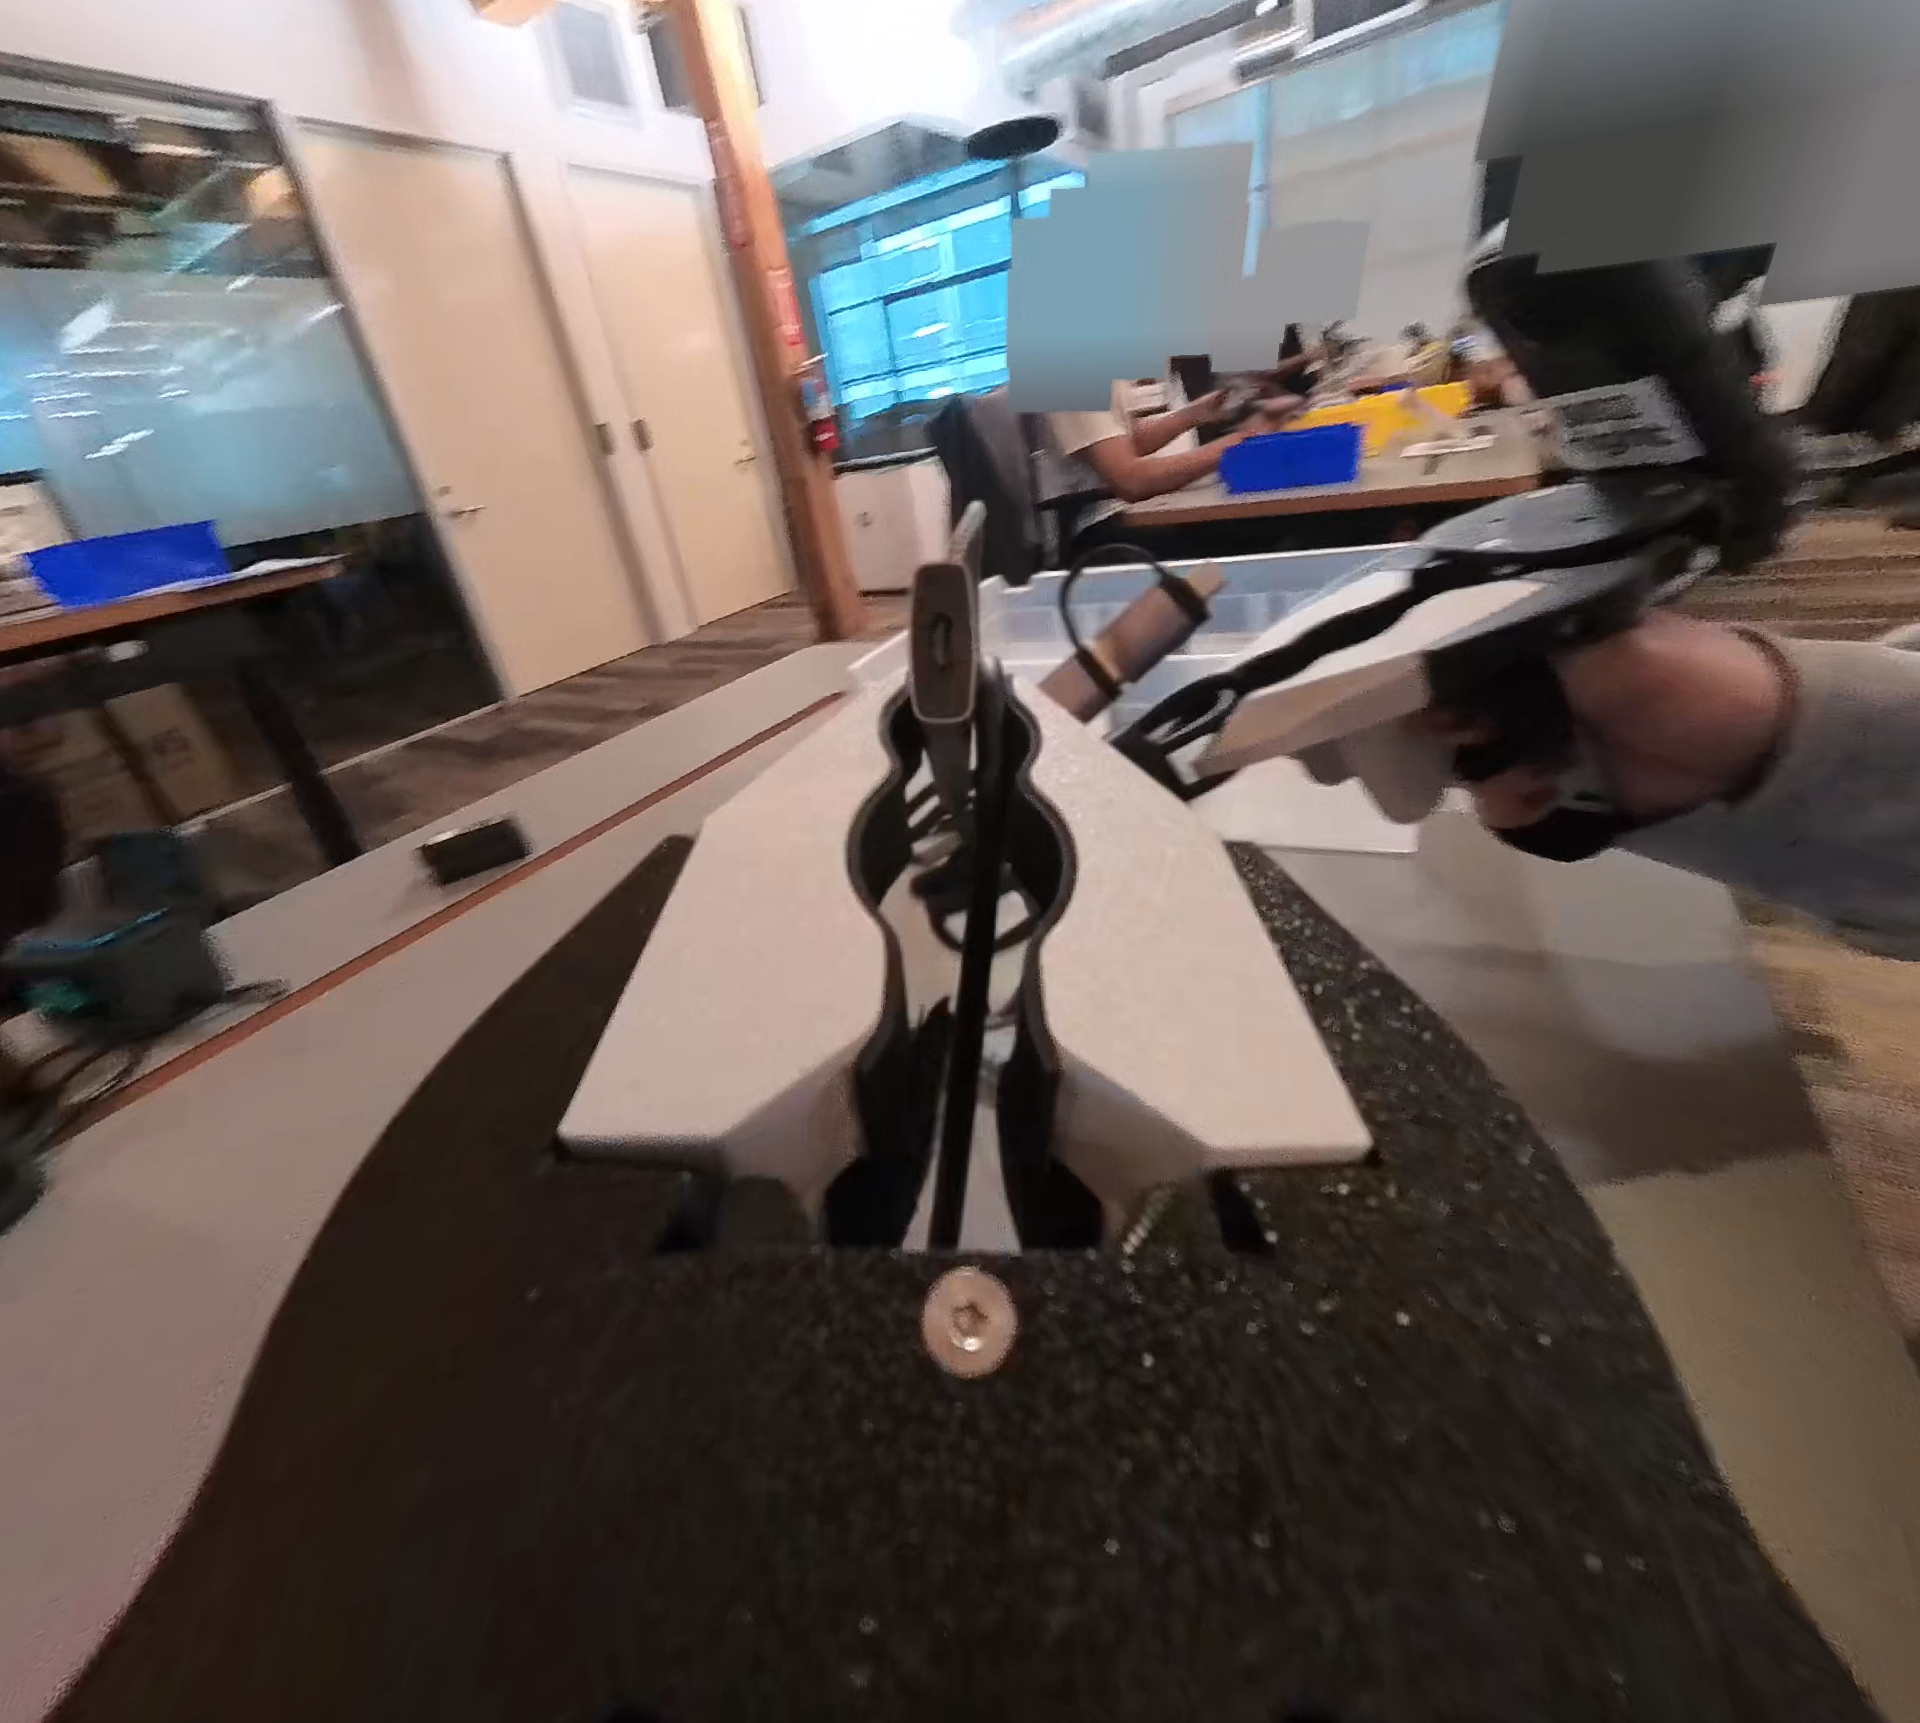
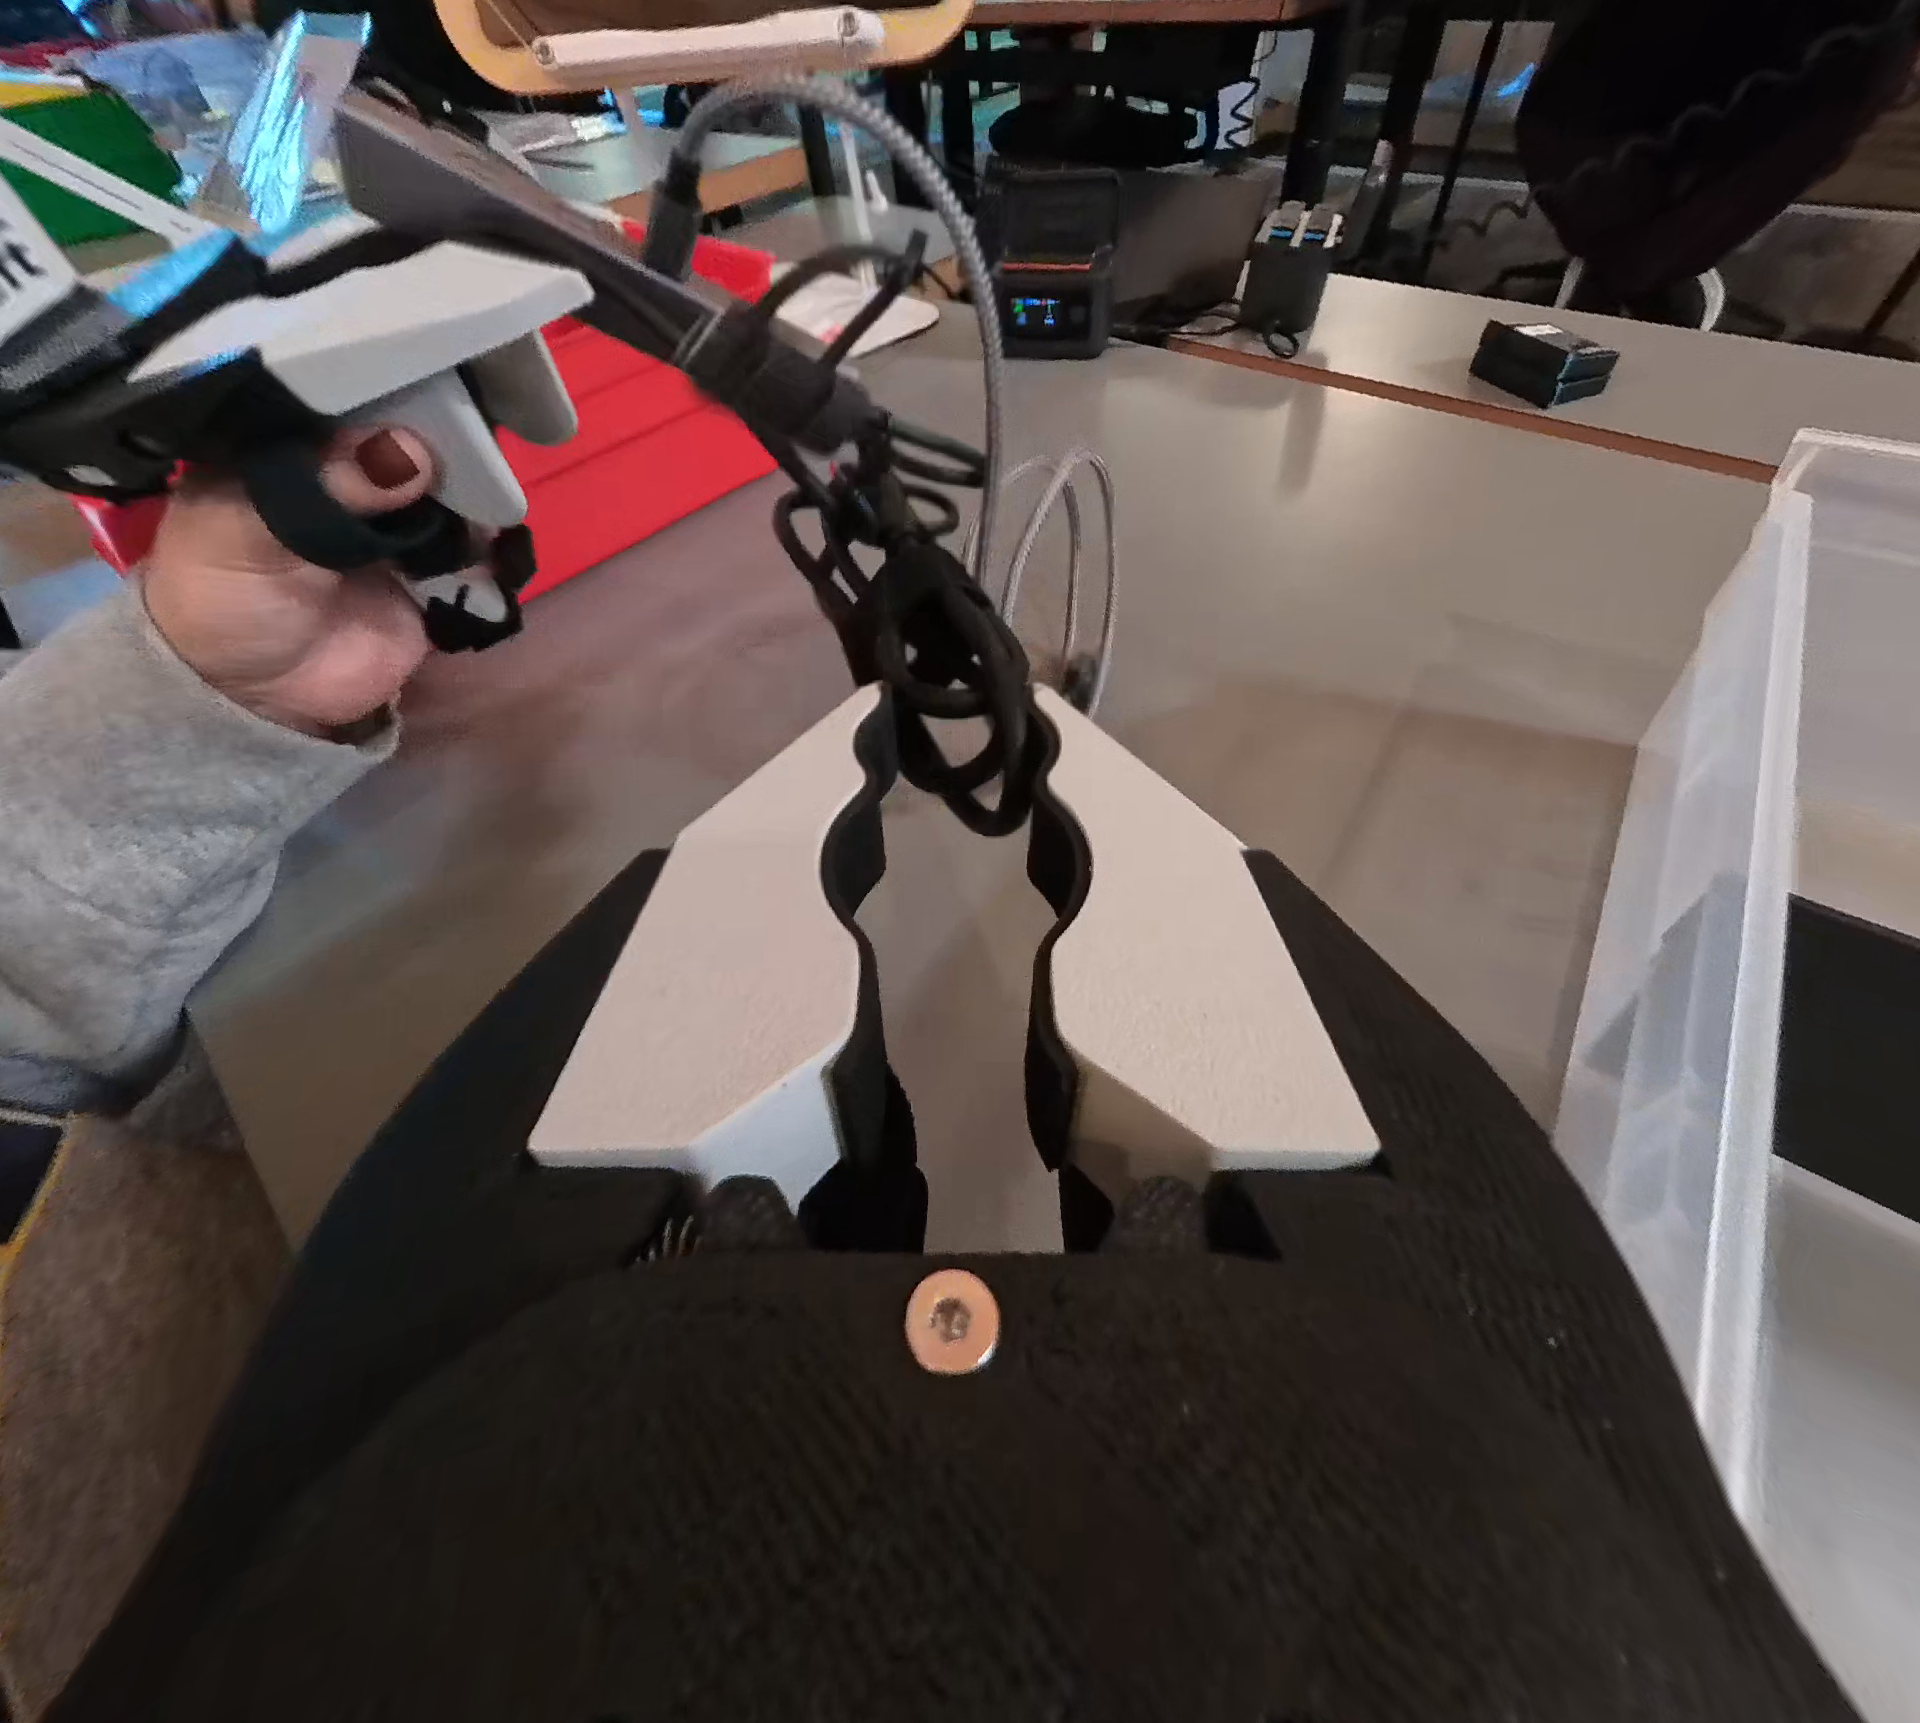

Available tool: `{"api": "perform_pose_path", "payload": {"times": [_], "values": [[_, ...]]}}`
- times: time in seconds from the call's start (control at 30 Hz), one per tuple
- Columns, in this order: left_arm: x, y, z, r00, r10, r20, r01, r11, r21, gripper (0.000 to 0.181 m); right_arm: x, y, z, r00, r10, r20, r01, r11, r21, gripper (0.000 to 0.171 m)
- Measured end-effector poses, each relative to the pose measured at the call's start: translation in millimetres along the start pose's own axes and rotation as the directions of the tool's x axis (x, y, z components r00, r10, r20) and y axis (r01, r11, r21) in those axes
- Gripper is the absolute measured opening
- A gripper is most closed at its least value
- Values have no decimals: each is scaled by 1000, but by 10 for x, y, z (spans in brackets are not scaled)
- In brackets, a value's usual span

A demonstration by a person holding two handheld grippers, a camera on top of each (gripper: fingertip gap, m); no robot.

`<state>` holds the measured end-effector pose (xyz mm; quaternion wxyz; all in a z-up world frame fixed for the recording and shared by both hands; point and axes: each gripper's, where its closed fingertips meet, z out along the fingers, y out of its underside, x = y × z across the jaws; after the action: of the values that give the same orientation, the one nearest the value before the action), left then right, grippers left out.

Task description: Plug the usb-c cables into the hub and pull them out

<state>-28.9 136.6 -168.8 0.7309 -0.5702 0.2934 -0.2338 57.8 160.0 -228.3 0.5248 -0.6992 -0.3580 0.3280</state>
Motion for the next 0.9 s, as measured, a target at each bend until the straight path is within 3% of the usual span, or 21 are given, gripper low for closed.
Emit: {"api": "perform_pose_path", "payload": {"times": [0.07, 0.2, 0.33, 0.5, 0.6, 0.67, 0.73, 0.83, 0.9], "values": [[53, -39, -7, 997, -52, -53, 54, 998, 42, 11, 30, 18, 32, 999, -30, -36, 29, 1000, -8, 17], [-26, -58, -20, 999, -20, 28, 18, 998, 62, 10, 66, 54, 93, 990, -110, -86, 107, 994, -39, 11], [9, -135, -3, 998, -60, -16, 62, 992, 113, 10, 59, 114, 146, 974, -203, -105, 195, 977, -85, 8], [-99, -67, 13, 986, -159, -45, 163, 981, 104, 11, -137, 105, 143, 983, -182, 36, 183, 982, -54, 9], [-122, -17, 44, 975, -205, -82, 212, 973, 87, 10, -213, 0, 89, 986, -85, 144, 85, 996, 2, 13], [-132, -7, 50, 962, -244, -119, 255, 963, 86, 10, -297, -76, 53, 965, 26, 262, -31, 999, 14, 39], [-89, -6, 60, 955, -248, -164, 263, 961, 82, 10, -352, -111, 47, 929, 134, 344, -138, 990, -13, 53], [-26, 11, 76, 945, -254, -206, 273, 959, 72, 10, -388, -12, 119, 933, 120, 338, -100, 992, -77, 54], [-10, 25, 78, 939, -262, -223, 284, 956, 70, 10, -400, 67, 171, 954, 39, 297, -7, 994, -106, 38]]}}
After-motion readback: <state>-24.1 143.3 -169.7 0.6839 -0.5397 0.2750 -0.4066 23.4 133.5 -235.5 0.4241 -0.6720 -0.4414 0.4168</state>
